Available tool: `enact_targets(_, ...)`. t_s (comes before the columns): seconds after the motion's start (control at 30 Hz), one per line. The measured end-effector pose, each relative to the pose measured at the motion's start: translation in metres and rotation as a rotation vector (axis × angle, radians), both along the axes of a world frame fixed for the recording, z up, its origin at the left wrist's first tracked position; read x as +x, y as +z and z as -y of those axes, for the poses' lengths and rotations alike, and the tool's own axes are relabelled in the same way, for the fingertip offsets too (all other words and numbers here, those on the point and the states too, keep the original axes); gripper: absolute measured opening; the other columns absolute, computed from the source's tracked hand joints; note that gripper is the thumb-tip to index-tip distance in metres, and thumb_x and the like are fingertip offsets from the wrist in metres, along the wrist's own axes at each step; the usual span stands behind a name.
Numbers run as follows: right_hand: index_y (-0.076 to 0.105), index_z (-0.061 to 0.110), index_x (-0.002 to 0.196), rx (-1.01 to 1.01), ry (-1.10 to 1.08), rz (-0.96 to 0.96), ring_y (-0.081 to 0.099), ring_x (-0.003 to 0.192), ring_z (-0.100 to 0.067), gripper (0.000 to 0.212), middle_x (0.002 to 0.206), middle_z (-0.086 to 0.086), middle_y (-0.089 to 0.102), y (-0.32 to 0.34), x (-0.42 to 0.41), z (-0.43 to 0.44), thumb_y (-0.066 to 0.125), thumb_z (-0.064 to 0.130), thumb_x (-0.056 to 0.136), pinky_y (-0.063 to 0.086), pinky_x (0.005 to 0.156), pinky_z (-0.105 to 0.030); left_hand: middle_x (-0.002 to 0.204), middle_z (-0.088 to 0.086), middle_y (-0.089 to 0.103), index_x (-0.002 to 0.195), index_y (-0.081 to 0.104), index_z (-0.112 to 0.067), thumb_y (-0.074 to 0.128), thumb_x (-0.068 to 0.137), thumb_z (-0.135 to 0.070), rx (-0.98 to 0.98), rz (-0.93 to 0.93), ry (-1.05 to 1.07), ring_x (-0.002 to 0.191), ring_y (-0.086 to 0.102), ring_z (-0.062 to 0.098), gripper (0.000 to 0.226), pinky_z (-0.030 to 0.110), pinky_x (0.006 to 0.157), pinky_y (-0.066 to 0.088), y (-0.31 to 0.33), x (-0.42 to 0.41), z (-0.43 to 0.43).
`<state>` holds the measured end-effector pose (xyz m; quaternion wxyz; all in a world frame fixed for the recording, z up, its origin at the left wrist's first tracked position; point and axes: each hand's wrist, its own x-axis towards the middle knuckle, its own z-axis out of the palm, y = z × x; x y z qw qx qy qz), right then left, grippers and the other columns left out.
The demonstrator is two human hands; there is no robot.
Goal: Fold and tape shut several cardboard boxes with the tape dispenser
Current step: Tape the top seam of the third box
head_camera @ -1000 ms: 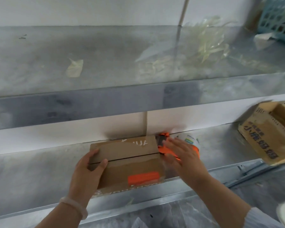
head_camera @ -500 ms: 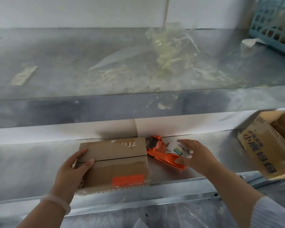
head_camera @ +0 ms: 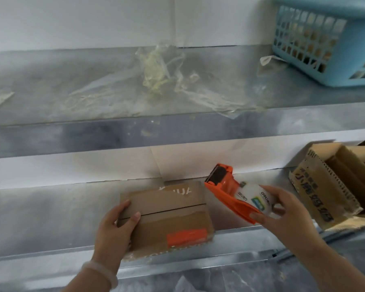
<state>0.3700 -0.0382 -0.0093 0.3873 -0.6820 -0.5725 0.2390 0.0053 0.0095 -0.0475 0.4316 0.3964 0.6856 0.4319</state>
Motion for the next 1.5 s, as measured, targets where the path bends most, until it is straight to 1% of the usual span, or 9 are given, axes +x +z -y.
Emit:
enact_targets(0.23,0.050,0.046,0.110,0.184,0.082,0.069,0.055,0.100,0.007,0.073,0.104,0.023,0.055,0.010,-0.003,0.014,0.093,0.022,0.057,0.047,0.076,-0.005,0.121,-0.004,0.053,0.117,0.059,-0.037,0.071,0.086,-0.030,0.078,-0.201,-0.134,0.098,0.056,0.015,0.034,0.029,0.084,0.047,-0.006,0.070,-0.006)
enact_targets(0.4,0.050,0.046,0.111,0.265,0.139,0.079,0.055,0.101,0.002,0.072,0.104,0.025,0.055,0.004,-0.016,0.003,0.093,0.027,0.057,0.051,0.076,-0.020,0.121,-0.009,0.042,0.126,0.054,-0.035,0.063,0.091,-0.036,0.049,-0.277,-0.179,0.099,0.053,0.015,0.036,0.026,0.079,0.044,0.002,0.089,-0.015)
enact_targets(0.67,0.048,0.037,0.115,0.324,0.214,0.156,0.056,0.090,-0.006,0.075,0.101,0.018,0.053,-0.014,-0.043,-0.014,0.093,0.025,0.057,0.044,0.073,-0.012,0.141,-0.003,0.039,0.133,0.054,-0.032,0.060,0.094,-0.030,0.018,-0.314,-0.175,0.112,0.048,0.017,0.040,0.021,0.083,0.049,0.007,0.082,-0.011)
enact_targets(0.73,0.048,0.036,0.118,0.324,0.222,0.175,0.057,0.092,-0.009,0.074,0.104,0.014,0.054,-0.017,-0.044,-0.014,0.092,0.029,0.058,0.047,0.073,-0.017,0.138,-0.004,0.041,0.134,0.052,-0.032,0.060,0.092,-0.034,0.082,-0.529,-0.110,0.124,0.041,0.020,0.043,0.035,0.104,0.042,0.008,0.078,0.001)
enact_targets(0.87,0.048,0.039,0.117,0.339,0.257,0.179,0.056,0.092,-0.007,0.075,0.104,0.016,0.052,-0.015,-0.043,-0.014,0.092,0.027,0.058,0.045,0.074,-0.013,0.122,-0.010,0.054,0.115,0.064,-0.031,0.050,0.085,-0.041,0.428,-0.754,-0.256,0.113,0.047,0.016,0.035,0.033,0.096,0.041,0.017,0.085,0.026)
enact_targets(1.03,0.048,0.047,0.109,0.360,0.204,0.039,0.058,0.097,0.003,0.073,0.102,0.022,0.054,-0.005,-0.040,-0.018,0.093,0.020,0.058,0.047,0.072,-0.008,0.151,-0.014,0.032,0.151,0.027,-0.031,0.031,0.090,-0.061,0.276,-0.928,-0.569,0.142,0.024,0.015,0.068,0.038,0.115,0.023,0.015,0.101,0.022)
enact_targets(1.17,0.046,0.049,0.110,0.408,0.230,0.031,0.056,0.100,0.004,0.077,0.102,0.026,0.053,0.005,-0.032,-0.019,0.093,0.020,0.057,0.051,0.072,-0.015,0.132,-0.009,0.057,0.133,0.057,-0.028,0.035,0.085,-0.059,0.322,-1.089,-0.612,0.122,0.053,0.021,0.062,0.045,0.101,0.043,0.009,0.099,0.019)
enact_targets(1.33,0.053,0.030,0.115,0.471,0.256,0.133,0.052,0.095,0.007,0.073,0.103,0.021,0.051,0.008,-0.038,-0.025,0.094,0.019,0.056,0.039,0.075,0.000,0.117,-0.005,0.061,0.115,0.069,-0.023,0.039,0.089,-0.049,0.347,-1.127,-0.587,0.106,0.059,0.024,0.047,0.045,0.087,0.054,0.004,0.102,0.017)
enact_targets(1.5,0.055,0.022,0.118,0.580,0.314,0.245,0.059,0.101,-0.019,0.074,0.115,0.011,0.052,-0.002,-0.052,-0.037,0.094,0.016,0.055,0.057,0.080,-0.033,0.140,-0.011,0.040,0.135,0.051,-0.032,0.029,0.096,-0.054,0.206,-1.045,-0.655,0.128,0.036,0.017,0.050,0.036,0.108,0.035,0.022,0.109,0.016)
